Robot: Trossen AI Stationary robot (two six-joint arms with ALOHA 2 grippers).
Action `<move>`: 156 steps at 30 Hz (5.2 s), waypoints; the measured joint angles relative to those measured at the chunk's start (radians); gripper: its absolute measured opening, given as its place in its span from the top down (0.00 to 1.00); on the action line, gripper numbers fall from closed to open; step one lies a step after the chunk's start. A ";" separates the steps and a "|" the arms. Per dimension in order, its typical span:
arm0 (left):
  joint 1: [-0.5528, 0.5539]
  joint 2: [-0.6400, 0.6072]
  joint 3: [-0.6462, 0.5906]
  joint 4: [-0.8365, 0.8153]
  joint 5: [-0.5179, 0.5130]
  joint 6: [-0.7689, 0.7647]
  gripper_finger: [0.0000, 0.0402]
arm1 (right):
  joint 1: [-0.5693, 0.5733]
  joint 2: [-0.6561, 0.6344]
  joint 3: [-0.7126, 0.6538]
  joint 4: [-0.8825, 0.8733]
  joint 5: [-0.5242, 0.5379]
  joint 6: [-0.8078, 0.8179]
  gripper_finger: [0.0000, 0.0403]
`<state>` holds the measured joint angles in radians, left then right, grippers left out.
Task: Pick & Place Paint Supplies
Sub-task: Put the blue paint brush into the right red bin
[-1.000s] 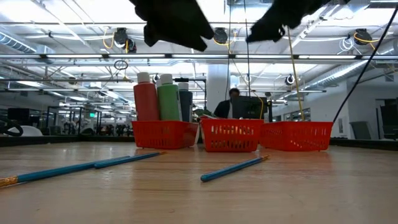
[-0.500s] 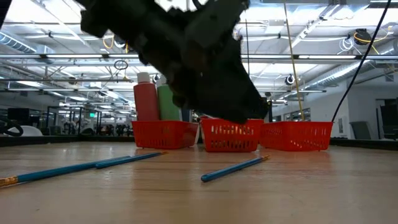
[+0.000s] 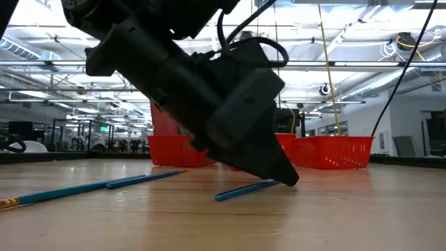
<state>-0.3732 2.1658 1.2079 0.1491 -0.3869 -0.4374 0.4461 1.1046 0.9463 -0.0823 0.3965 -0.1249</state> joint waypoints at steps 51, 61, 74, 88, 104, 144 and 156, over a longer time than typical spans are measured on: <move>0.079 -0.353 -0.471 1.070 0.212 0.285 1.00 | -0.022 -0.092 -0.389 0.585 -0.011 0.123 0.48; 0.081 -0.352 -0.445 1.029 0.230 0.328 1.00 | -0.105 0.206 -0.485 1.162 -0.252 0.228 0.48; 0.083 -0.352 -0.445 1.013 0.196 0.327 1.00 | -0.107 0.382 -0.396 1.243 -0.268 0.196 0.53; 0.083 -0.352 -0.444 1.005 0.176 0.325 1.00 | -0.106 0.377 -0.390 1.213 -0.267 0.133 0.98; 0.076 -0.352 -0.443 0.863 0.195 0.255 0.94 | -0.073 0.377 -0.390 0.712 -0.054 0.195 0.85; 0.081 -0.352 -0.443 0.820 0.194 0.232 0.91 | -0.105 0.373 -0.580 0.486 -0.102 0.504 0.78; 0.091 -0.352 -0.443 0.820 0.194 0.218 0.91 | -0.103 0.423 -0.580 0.552 -0.083 0.498 0.78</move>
<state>-0.2817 1.8137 0.7647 0.9688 -0.1928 -0.2192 0.3428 1.5272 0.3664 0.4696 0.3134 0.3735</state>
